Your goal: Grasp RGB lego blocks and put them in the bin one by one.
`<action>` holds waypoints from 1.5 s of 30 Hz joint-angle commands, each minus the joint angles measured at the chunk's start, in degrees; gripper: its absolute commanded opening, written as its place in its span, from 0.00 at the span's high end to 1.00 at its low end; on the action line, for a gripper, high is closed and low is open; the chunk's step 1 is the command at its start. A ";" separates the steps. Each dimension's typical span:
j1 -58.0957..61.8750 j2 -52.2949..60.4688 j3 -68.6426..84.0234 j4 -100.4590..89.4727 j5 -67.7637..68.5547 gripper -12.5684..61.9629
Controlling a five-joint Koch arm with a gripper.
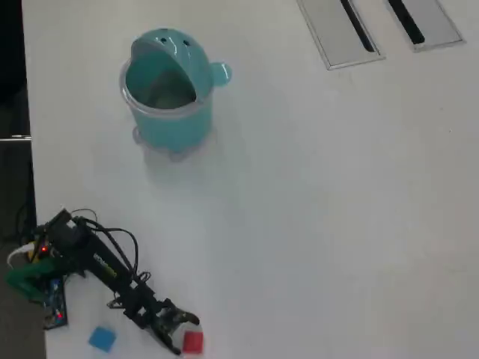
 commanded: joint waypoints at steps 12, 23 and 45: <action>-0.53 -6.50 -8.88 -3.78 0.00 0.37; -0.62 -13.89 -14.77 -5.98 0.26 0.38; 1.14 -5.54 -14.68 -5.01 6.33 0.64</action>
